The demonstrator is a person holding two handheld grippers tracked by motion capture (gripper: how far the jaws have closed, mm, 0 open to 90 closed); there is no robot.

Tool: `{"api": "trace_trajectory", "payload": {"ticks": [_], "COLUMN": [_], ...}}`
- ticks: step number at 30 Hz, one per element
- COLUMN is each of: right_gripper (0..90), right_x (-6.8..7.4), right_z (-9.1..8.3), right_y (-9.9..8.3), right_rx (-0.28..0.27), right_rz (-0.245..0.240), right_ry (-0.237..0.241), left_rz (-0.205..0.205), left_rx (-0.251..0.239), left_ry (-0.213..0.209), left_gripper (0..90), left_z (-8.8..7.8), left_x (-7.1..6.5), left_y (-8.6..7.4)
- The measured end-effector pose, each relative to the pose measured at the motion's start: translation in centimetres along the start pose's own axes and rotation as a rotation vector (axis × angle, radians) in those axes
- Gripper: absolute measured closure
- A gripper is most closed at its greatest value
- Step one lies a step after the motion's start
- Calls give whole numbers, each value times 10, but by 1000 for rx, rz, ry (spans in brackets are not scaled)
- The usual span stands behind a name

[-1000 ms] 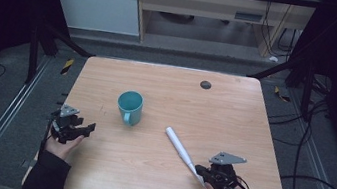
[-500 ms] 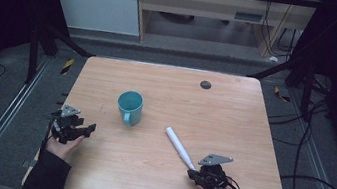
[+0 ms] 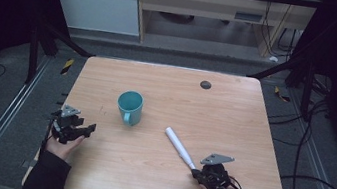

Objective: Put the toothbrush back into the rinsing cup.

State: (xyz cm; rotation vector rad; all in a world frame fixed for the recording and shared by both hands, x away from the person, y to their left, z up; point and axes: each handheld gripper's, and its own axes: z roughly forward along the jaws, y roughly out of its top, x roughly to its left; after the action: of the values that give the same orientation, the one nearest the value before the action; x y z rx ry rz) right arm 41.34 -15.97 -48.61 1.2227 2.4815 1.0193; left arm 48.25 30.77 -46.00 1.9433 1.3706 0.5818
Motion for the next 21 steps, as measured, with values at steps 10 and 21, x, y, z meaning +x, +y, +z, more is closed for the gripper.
{"api": "trace_trajectory", "payload": {"ticks": [10, 21], "right_gripper": [900, 900], "right_x": [-10, -16], "right_z": [-4, -5], "right_y": [-3, -4], "right_rx": [1, 0], "right_rz": [32, 48], "right_ry": [-34, -55], "left_rz": [0, 0], "left_rx": [0, 0], "left_ry": [1, 3], "left_gripper": [428, 428], "left_z": [0, 0], "left_x": [0, 0], "left_y": [0, 0]}}
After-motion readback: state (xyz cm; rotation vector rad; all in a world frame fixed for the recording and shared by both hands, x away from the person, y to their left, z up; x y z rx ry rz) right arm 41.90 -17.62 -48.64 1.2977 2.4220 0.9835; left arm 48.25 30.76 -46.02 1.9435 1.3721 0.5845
